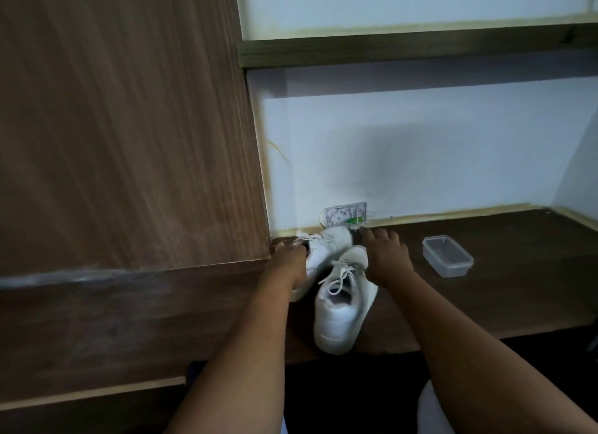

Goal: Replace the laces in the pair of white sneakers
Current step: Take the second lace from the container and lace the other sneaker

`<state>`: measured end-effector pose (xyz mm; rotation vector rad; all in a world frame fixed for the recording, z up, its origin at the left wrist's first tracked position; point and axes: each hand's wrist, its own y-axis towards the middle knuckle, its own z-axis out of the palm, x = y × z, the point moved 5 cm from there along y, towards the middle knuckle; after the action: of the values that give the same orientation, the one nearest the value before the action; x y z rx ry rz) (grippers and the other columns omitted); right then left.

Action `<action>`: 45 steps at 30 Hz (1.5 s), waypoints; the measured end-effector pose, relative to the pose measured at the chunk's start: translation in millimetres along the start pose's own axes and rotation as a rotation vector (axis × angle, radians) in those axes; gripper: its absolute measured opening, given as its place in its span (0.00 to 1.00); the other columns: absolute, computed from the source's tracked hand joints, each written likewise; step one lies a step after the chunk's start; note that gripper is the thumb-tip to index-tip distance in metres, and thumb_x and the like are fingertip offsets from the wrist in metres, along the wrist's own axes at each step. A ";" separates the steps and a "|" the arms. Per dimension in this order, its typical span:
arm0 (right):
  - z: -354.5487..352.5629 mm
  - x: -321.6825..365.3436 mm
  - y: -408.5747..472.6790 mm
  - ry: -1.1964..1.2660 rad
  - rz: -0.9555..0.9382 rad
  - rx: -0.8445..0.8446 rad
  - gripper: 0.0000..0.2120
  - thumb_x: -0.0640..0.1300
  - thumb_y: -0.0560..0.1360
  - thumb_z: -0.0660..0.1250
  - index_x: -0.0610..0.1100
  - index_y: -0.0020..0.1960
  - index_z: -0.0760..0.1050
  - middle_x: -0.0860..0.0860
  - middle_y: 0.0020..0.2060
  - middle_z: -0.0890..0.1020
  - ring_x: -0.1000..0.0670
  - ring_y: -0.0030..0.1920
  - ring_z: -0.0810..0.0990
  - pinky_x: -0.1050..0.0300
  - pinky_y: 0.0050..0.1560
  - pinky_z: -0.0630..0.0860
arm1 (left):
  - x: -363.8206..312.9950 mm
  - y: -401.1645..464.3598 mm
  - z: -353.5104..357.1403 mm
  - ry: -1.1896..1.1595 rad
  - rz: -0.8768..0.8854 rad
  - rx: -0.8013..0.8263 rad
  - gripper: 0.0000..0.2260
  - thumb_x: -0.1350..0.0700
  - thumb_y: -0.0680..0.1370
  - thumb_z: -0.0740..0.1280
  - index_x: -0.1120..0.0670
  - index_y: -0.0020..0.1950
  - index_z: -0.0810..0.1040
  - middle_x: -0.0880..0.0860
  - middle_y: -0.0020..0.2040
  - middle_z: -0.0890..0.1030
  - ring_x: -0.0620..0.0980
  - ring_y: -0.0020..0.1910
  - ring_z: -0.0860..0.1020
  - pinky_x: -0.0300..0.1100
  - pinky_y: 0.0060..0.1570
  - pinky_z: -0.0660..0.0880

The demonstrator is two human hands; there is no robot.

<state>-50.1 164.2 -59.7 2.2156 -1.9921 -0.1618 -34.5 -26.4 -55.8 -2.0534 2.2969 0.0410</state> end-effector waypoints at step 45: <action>-200.8 -248.5 -267.3 0.012 0.741 -0.224 0.14 0.47 0.71 0.68 0.42 0.54 0.77 0.44 0.52 0.82 0.43 0.54 0.80 0.55 0.45 0.73 | -454.5 -95.1 -104.6 -0.270 1.003 -0.032 0.13 0.59 0.73 0.69 0.49 0.57 0.77 0.54 0.61 0.79 0.56 0.57 0.78 0.44 0.51 0.74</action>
<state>221.2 447.2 80.9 1.2360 -2.4835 -0.2541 107.4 407.5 79.0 -0.6471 2.8342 0.3626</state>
